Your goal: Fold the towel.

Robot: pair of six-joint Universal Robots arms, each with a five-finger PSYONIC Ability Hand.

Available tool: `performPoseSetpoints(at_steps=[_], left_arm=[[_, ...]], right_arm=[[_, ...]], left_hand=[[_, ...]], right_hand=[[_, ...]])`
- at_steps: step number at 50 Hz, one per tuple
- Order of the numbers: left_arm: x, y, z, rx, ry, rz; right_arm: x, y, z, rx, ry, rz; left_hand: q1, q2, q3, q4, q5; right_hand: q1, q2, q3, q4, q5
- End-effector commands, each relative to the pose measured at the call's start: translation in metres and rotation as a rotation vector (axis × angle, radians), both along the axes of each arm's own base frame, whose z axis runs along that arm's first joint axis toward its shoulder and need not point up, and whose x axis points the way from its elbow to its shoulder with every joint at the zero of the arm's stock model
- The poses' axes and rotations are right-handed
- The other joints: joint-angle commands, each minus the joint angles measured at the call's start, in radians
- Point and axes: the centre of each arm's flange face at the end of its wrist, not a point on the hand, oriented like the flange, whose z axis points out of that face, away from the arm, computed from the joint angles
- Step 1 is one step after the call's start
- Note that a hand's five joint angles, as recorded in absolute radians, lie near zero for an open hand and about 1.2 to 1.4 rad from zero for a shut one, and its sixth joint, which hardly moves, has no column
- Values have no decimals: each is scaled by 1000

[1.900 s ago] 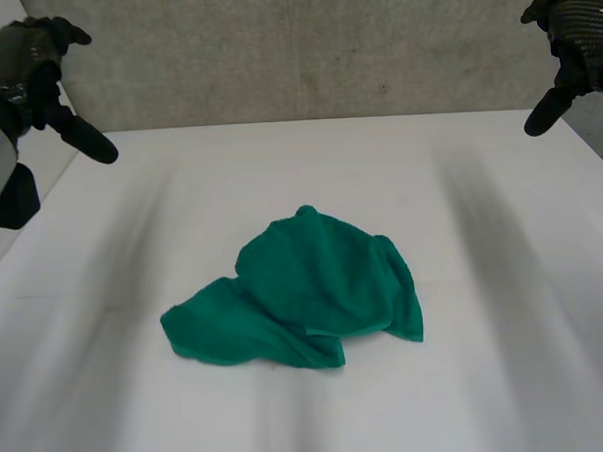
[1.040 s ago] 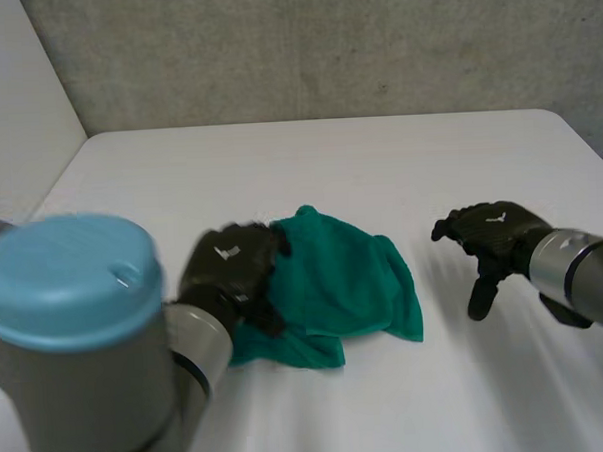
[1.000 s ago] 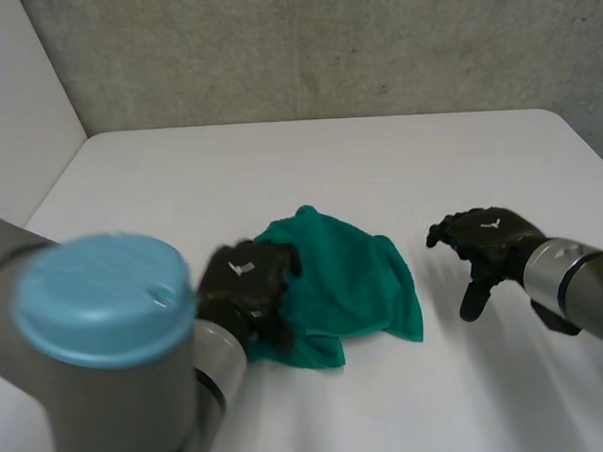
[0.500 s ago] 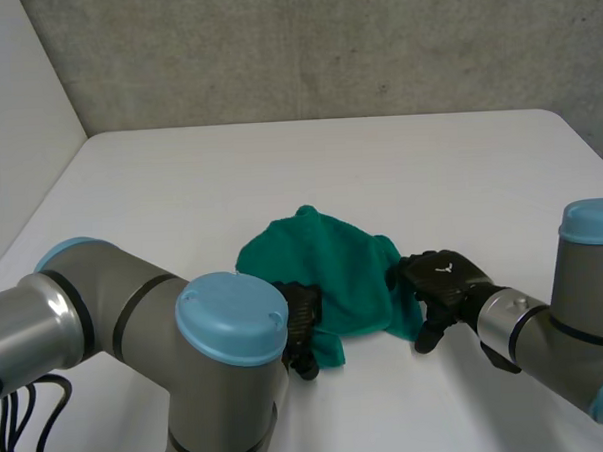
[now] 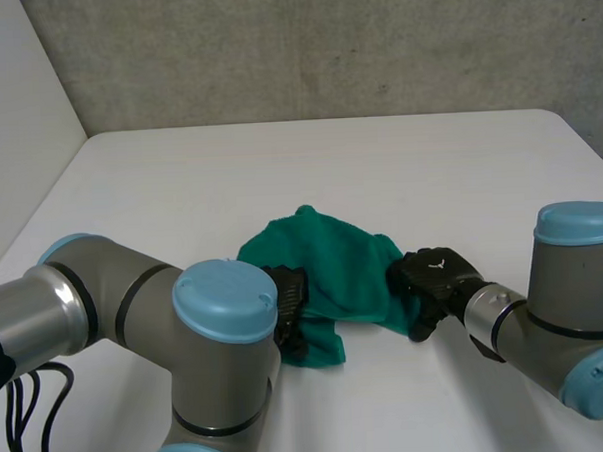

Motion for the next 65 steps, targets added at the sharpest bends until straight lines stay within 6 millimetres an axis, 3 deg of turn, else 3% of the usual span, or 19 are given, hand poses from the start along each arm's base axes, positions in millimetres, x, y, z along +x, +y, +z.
performPoseSetpoints(at_steps=[1, 10, 14, 22, 23, 25, 26, 30, 41, 44, 45, 48, 51, 54, 56, 57, 58, 61, 65], left_arm=[[2, -3, 0, 0, -1, 10], [3, -2, -2, 7, -6, 9], [4, -1, -3, 9, -10, 10], [6, 5, -6, 18, -16, 0], [5, 5, -6, 14, -11, -1], [4, 5, -7, 8, -6, -5], [3, 4, -9, 3, -2, -5], [-1, 2, -15, -1, 4, -10], [-11, -6, -40, -13, -69, -45], [-12, -9, -39, -34, -83, -48], [-13, -11, -35, -47, -71, -45], [-13, -16, -23, -73, -57, -37], [-7, -24, 17, -131, -4, -9], [13, -37, 63, -184, 45, 49], [20, -40, 75, -199, 50, 63], [39, -49, 106, -247, 44, 102], [46, -52, 115, -261, 35, 112], [66, -60, 132, -290, -12, 112], [79, -68, 124, -259, -99, 70]], right_arm=[[1, -3, -3, -1, 4, -1], [3, -10, 1, -50, -13, -5], [4, -14, 5, -67, -24, -10], [-2, -30, 46, -189, -41, -67], [-10, -37, 63, -234, -40, -98], [-16, -42, 68, -249, -36, -115], [-36, -57, 81, -284, -14, -173], [-62, -68, 96, -298, 27, -233], [-71, -69, 82, -231, 63, -239], [-71, -73, 78, -224, 64, -242], [-71, -74, 79, -228, 65, -243], [-72, -77, 87, -256, 63, -249], [-73, -81, 95, -281, 71, -251], [-82, -84, 118, -327, 124, -255], [-89, -84, 128, -336, 162, -257], [-96, -83, 136, -338, 209, -257], [-99, -82, 141, -336, 232, -253], [-103, -70, 150, -302, 336, -204], [-101, -51, 149, -226, 435, -120]], left_hand=[[81, 81, 82, 81, 90], [95, 95, 97, 95, 104], [95, 95, 97, 95, 104], [84, 84, 85, 84, 93], [69, 69, 71, 69, 78], [66, 66, 67, 66, 75], [66, 66, 67, 66, 75], [60, 60, 62, 60, 69], [81, 81, 82, 81, 90], [537, 537, 538, 537, 546], [800, 800, 801, 800, 809], [802, 802, 804, 803, 811], [802, 802, 804, 803, 811], [802, 802, 804, 803, 811], [802, 802, 804, 803, 811], [802, 802, 804, 803, 811], [802, 802, 804, 803, 811], [802, 802, 804, 803, 811], [802, 802, 804, 803, 811]], right_hand=[[376, 281, 281, 282, 318], [811, 716, 716, 716, 752], [837, 742, 742, 742, 778], [837, 742, 742, 742, 778], [837, 742, 742, 742, 778], [837, 742, 742, 742, 778], [837, 742, 742, 742, 778], [837, 742, 742, 742, 778], [837, 742, 742, 742, 778], [837, 742, 742, 742, 778], [837, 742, 742, 742, 778], [837, 742, 742, 742, 778], [837, 742, 742, 742, 778], [837, 742, 742, 742, 778], [837, 742, 742, 742, 778], [837, 742, 742, 742, 778], [837, 742, 742, 742, 778], [837, 742, 742, 742, 778], [837, 742, 742, 742, 778]])
